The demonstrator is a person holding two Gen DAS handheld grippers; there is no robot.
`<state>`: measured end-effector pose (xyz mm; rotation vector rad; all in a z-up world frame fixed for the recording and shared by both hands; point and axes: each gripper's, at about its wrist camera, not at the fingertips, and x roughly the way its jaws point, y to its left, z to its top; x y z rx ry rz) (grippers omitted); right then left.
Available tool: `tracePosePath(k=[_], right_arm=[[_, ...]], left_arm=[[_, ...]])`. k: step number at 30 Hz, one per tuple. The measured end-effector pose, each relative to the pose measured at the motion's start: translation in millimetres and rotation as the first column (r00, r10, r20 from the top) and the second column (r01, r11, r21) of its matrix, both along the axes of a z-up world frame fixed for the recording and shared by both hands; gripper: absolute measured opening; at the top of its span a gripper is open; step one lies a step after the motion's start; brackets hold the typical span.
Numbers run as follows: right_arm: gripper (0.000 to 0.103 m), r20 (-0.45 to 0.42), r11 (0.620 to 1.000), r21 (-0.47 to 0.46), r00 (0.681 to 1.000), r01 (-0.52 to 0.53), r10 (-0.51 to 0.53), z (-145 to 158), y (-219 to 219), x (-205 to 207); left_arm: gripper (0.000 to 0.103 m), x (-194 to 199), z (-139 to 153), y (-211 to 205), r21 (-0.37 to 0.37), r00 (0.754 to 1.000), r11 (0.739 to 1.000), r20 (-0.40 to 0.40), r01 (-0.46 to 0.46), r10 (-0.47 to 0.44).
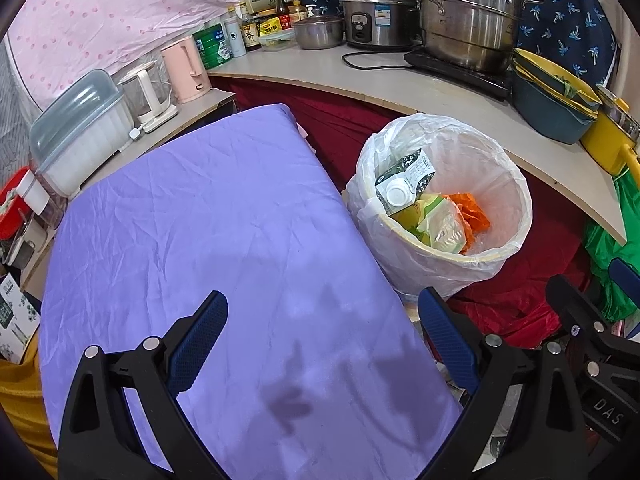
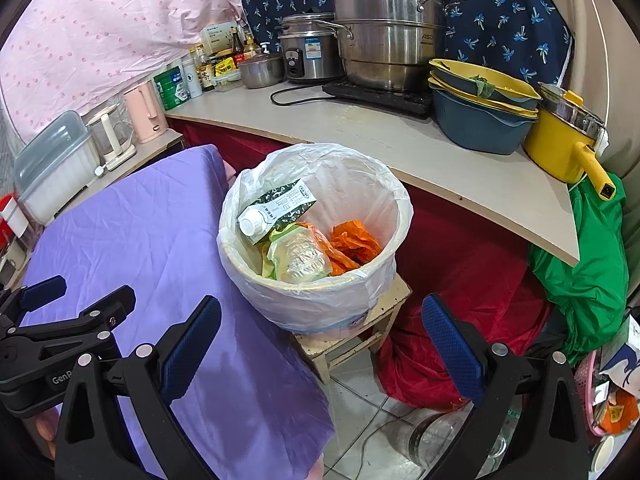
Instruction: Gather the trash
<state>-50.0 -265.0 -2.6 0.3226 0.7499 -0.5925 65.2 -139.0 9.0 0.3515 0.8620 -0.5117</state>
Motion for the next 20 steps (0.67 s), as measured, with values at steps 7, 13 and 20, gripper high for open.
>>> tracePosePath(k=[7, 13, 20], right_arm=[[0.097, 0.013, 1.000, -0.001, 1.000, 0.002, -0.002, 1.4, 2.9, -2.8], [0.097, 0.027, 1.000, -0.006, 1.000, -0.002, 0.002, 2.7, 7.3, -4.9], [0.097, 0.054, 1.000, -0.010, 0.999, -0.009, 0.010, 5.2, 10.0, -8.2]], left_arm=[[0.091, -3.9, 2.4, 1.2, -0.009, 1.000, 1.000, 0.023, 0.005, -0.005], [0.091, -9.1, 4.5, 2.7, -0.014, 0.998, 1.000, 0.060, 0.006, -0.005], [0.091, -10.2, 3.0, 7.5, -0.012, 0.997, 1.000, 0.080, -0.009, 0.010]])
